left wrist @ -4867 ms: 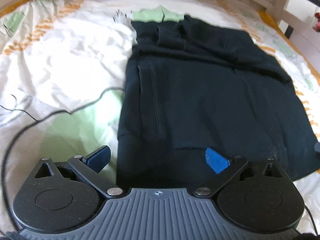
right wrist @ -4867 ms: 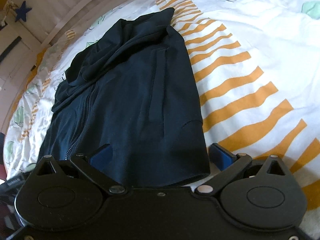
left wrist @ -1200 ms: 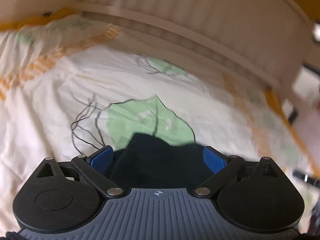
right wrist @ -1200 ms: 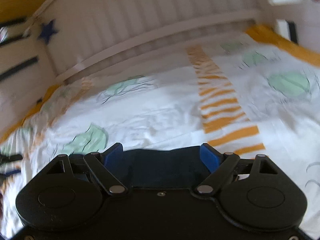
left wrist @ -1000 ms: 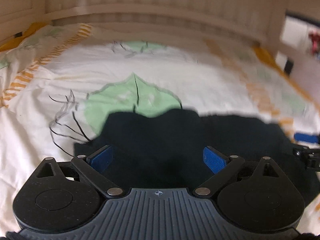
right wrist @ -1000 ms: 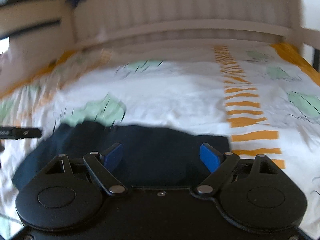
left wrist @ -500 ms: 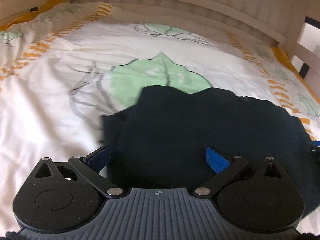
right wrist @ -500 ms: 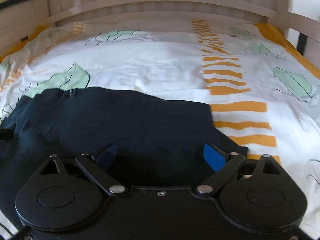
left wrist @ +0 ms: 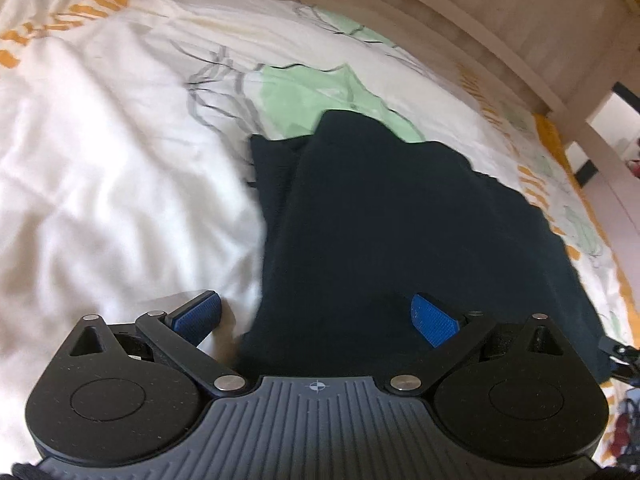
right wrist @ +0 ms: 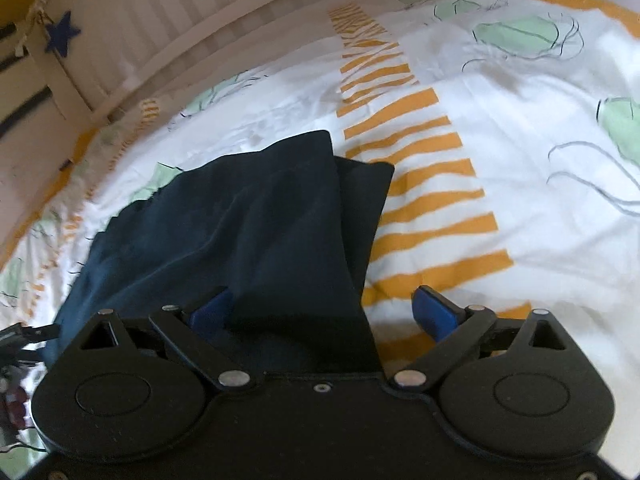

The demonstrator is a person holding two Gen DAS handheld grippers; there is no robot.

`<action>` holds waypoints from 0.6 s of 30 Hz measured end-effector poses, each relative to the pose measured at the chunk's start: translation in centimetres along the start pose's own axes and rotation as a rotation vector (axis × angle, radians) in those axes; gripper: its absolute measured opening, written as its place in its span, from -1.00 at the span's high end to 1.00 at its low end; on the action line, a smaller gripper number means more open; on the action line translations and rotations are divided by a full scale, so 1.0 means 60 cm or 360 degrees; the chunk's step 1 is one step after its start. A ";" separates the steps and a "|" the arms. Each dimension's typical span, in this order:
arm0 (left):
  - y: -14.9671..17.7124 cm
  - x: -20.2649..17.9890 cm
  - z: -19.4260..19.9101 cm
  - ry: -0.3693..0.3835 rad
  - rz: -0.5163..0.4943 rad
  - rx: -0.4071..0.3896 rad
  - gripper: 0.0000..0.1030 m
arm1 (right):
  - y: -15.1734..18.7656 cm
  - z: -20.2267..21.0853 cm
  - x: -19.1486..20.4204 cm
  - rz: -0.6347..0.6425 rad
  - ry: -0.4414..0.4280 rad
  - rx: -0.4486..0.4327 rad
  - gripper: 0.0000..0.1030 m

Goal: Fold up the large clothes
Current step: 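Close both tools on the edge of the folded bundle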

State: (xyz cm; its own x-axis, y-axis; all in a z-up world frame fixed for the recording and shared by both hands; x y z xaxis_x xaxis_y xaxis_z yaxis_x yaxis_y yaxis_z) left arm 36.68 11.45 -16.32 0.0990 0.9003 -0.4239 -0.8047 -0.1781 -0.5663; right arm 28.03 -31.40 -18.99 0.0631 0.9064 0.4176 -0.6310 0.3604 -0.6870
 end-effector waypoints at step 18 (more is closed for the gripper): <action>-0.030 -0.041 -0.041 0.0244 0.0178 -0.0023 0.45 | -0.019 -0.067 0.022 -0.0189 -0.0352 0.0019 0.12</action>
State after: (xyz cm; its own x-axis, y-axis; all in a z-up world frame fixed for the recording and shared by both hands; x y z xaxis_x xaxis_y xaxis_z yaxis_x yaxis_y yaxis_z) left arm 39.32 8.60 -15.98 0.0982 0.8038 -0.5868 -0.8075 -0.2803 -0.5191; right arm 31.91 -29.74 -20.05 -0.0327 0.7871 0.6159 -0.6386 0.4576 -0.6187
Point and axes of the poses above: each gripper's, at about its wrist camera, not at the fingertips, and z roughly against the way its jaws point, x to its left, y to its underside, the point moved 8 cm from there along -z, roughly the way its jaws point, and after that the axes turned 4 degrees about z, right-handed, at the moved point
